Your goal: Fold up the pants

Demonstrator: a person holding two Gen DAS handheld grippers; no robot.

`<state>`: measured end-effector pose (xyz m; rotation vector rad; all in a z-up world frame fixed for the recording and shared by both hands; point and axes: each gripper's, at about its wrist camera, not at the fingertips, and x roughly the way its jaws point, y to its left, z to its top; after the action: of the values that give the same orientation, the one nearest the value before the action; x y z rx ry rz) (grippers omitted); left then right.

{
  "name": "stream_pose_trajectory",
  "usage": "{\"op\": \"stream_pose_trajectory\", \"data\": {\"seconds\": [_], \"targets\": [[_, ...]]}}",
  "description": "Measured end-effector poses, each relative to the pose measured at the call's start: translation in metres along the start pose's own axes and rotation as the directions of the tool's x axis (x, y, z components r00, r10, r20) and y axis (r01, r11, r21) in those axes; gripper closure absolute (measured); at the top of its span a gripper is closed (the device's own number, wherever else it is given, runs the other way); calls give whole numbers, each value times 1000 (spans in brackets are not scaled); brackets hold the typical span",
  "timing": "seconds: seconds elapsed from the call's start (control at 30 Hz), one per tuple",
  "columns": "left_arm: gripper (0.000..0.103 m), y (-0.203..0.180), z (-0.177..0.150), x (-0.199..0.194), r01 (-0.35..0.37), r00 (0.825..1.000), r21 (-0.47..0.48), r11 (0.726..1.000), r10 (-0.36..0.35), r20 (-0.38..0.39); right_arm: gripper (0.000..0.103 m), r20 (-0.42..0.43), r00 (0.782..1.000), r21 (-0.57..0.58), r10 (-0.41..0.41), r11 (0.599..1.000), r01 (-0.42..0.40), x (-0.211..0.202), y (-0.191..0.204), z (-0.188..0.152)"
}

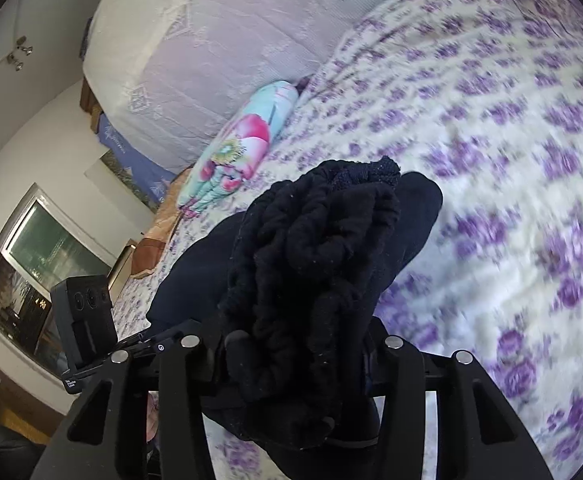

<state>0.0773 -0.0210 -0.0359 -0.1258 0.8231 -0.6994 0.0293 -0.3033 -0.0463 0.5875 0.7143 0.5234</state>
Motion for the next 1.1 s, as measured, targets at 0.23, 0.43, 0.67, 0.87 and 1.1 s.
{"op": "stream_pose_trajectory", "data": {"seconds": [0.23, 0.43, 0.67, 0.87, 1.1], "targets": [[55, 8, 81, 2, -27, 997, 92, 995, 20, 71, 57, 34, 999, -62, 18, 998, -16, 22, 7, 82], [54, 55, 197, 55, -98, 988, 134, 986, 81, 131, 57, 100, 995, -87, 13, 996, -5, 94, -8, 195], [54, 123, 290, 148, -184, 977, 148, 972, 165, 134, 57, 93, 995, -89, -41, 995, 49, 196, -54, 282], [53, 157, 310, 219, -203, 977, 147, 968, 190, 99, 57, 53, 992, -62, -113, 991, 116, 247, -98, 311], [4, 193, 299, 262, -298, 955, 18, 954, 298, 2, 21, -61, 976, 54, -208, 976, 211, 280, -148, 310]]}}
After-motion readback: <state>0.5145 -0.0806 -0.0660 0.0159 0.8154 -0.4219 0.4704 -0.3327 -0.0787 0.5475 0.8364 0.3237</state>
